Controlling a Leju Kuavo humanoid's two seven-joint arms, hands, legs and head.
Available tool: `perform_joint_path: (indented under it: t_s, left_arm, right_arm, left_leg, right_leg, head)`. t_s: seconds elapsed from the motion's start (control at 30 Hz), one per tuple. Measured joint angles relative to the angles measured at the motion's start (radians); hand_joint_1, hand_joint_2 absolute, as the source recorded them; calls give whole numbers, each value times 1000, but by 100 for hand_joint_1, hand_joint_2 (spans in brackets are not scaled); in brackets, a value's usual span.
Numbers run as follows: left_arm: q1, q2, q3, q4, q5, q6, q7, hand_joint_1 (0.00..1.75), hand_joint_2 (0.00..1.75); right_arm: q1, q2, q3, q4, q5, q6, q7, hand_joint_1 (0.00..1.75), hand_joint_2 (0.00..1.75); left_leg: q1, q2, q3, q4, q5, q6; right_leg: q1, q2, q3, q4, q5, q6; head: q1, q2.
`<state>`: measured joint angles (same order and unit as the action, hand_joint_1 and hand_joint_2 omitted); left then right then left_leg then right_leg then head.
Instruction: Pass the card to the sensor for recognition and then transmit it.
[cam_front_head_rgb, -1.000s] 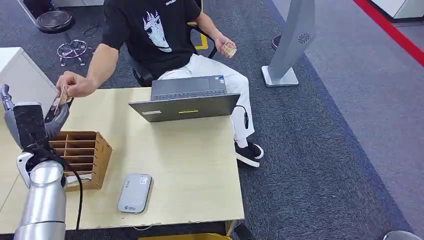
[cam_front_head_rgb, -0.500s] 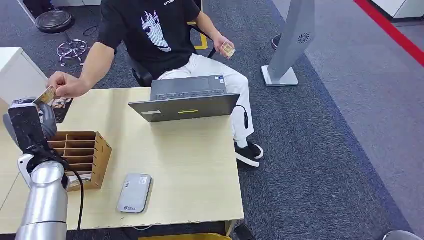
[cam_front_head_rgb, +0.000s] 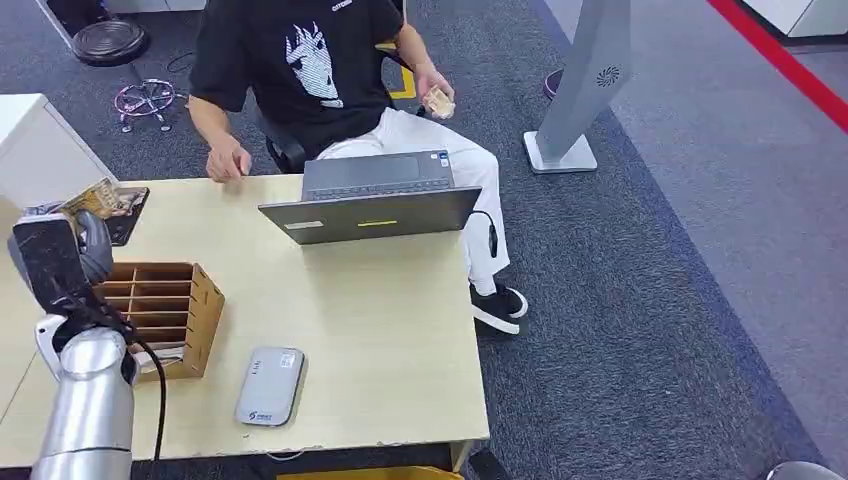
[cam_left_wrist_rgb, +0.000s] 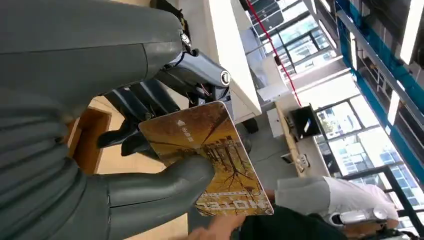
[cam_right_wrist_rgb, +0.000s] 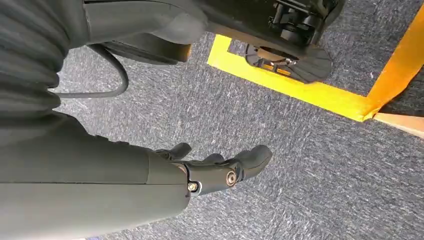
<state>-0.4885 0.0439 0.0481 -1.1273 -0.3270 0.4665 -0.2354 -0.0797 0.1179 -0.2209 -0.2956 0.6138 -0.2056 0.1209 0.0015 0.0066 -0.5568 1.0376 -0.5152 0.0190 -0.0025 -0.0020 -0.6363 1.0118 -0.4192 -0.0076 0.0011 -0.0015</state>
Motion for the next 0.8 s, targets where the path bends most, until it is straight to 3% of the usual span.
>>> perform_joint_path:
  t_s: [0.27, 0.57, 0.8]
  left_arm:
    - [53, -11, -83, -117, -77, -92, 4, 175, 175]
    - [131, -21, -187, -272, -85, -166, -2, 175, 175]
    - [224, -16, -205, -325, -47, -185, 23, 175, 175]
  right_arm:
    - [1, 0, 0, 0, -3, 0, -5, 0, 175]
    - [8, 0, 1, 0, -10, 0, -5, 0, 175]
    - [45, 0, 2, 0, -40, 0, -62, 0, 175]
  left_leg:
    - [0, 0, 0, 0, 0, 0]
    - [0, 0, 0, 0, 0, 0]
    - [0, 0, -1, 0, -1, -1]
  right_leg:
    - [0, 0, 0, 0, 0, 0]
    - [0, 0, 0, 0, 0, 0]
    - [0, 0, 0, 0, 0, 0]
  head:
    - [0, 0]
    - [0, 0]
    - [0, 0]
